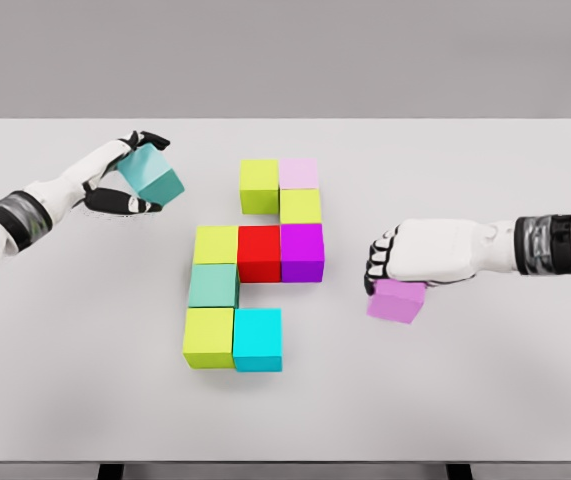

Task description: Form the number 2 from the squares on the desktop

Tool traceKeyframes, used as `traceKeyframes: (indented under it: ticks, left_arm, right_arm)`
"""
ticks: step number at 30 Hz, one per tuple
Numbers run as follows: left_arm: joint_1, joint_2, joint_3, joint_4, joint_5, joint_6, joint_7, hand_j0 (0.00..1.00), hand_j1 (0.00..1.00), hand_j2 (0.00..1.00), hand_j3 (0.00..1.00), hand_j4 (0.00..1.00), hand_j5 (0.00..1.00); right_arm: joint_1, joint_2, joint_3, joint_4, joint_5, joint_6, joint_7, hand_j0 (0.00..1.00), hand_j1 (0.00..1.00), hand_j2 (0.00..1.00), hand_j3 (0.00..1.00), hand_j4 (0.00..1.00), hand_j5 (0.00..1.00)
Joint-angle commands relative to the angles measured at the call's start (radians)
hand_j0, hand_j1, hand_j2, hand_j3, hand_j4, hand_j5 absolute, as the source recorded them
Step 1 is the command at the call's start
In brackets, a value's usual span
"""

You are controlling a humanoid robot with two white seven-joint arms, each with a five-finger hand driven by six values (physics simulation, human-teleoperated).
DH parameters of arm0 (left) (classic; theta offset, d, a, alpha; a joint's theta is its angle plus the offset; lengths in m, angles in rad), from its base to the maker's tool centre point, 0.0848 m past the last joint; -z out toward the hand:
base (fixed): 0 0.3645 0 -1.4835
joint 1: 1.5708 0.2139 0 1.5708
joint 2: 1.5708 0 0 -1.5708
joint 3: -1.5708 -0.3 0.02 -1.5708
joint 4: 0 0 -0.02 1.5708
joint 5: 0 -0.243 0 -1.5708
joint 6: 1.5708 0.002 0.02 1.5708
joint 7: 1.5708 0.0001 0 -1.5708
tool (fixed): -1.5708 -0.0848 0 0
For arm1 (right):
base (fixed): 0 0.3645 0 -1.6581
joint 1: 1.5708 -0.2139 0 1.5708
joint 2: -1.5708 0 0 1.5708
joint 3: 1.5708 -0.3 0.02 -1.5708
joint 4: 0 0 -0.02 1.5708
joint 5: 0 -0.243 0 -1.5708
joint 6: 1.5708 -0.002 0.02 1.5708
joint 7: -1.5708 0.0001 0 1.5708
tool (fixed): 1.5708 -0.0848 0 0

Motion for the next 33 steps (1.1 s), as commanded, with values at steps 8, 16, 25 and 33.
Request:
traceKeyframes:
  ticks: [8,16,25,33]
  left_arm:
    - [-0.015,-0.219,0.047,0.172,-0.244,0.027,0.003,0.62,0.62,0.62,0.62,0.62,0.62]
    - [-0.014,-0.22,0.045,0.168,-0.323,0.016,0.003,0.87,0.87,0.87,0.87,0.87,0.87]
    - [-0.012,-0.212,0.044,0.166,-0.321,-0.046,0.003,1.0,1.0,1.0,1.0,1.0,1.0]
    - [-0.133,-0.05,-0.016,0.218,-0.32,-0.045,0.003,1.0,1.0,1.0,1.0,1.0,1.0]
  right_arm:
    - [-0.057,0.072,0.127,-0.001,-0.004,0.003,0.0,0.5,0.5,0.5,0.5,0.5,0.5]
    - [-0.094,0.119,0.193,-0.001,-0.004,0.003,0.0,0.5,0.5,0.5,0.5,0.5,0.5]
    - [-0.097,0.153,0.221,-0.001,-0.004,0.003,0.0,0.5,0.5,0.5,0.5,0.5,0.5]
    - [-0.112,0.156,0.227,-0.001,-0.005,0.003,0.0,0.58,0.58,0.58,0.58,0.58,0.58]
